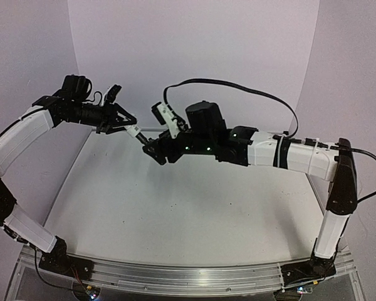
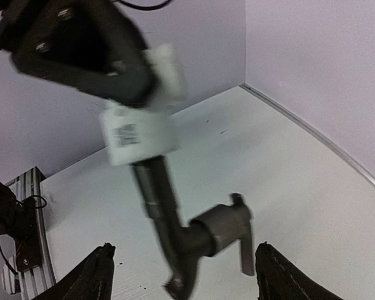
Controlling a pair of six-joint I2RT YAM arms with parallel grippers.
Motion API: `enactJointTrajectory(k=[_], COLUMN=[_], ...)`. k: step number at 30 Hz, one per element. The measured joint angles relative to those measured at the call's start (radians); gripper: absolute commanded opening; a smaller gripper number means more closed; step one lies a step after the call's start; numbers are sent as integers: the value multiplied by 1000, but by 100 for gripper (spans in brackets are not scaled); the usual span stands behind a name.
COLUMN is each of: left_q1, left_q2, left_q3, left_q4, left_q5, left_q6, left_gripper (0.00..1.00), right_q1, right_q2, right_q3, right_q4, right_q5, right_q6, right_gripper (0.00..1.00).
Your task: Install the water faucets
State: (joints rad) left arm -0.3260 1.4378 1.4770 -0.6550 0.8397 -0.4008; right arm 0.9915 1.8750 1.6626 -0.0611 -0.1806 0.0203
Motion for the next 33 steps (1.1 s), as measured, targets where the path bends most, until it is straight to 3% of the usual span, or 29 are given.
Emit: enactJointTrajectory(k=[4,9,18,21,25,29,30,33], left_q1=[0,0,3,13,13,14,14,12], left_q2=[6,5,0,-6,-22,-35,-36,-36], left_q3=[11,11,11,2,-10,-11,-11,-12], left_q4=[0,0,0,-8,22,78,80,80], left_q5=[-2,4,61,90,137,167,174,193], left_q6=[-25,-26,17,59,118,153,159,164], left_gripper=[0,0,0,0,0,0,0,0], right_q1=[87,95,80,41,-85,-163,-172,-186], right_q2=[45,129,166,165,183,266,284,307], right_q3=[56,122,144,144,144,144,144,135], right_q4=[1,6,-3,-9,51,339,405,530], right_q5=[164,291,255,59,-483,-878,-936,-1036], right_q6=[-127,-207,-218,-124,149,533,610,773], right_gripper=[74,55,16,1,0,0,5,36])
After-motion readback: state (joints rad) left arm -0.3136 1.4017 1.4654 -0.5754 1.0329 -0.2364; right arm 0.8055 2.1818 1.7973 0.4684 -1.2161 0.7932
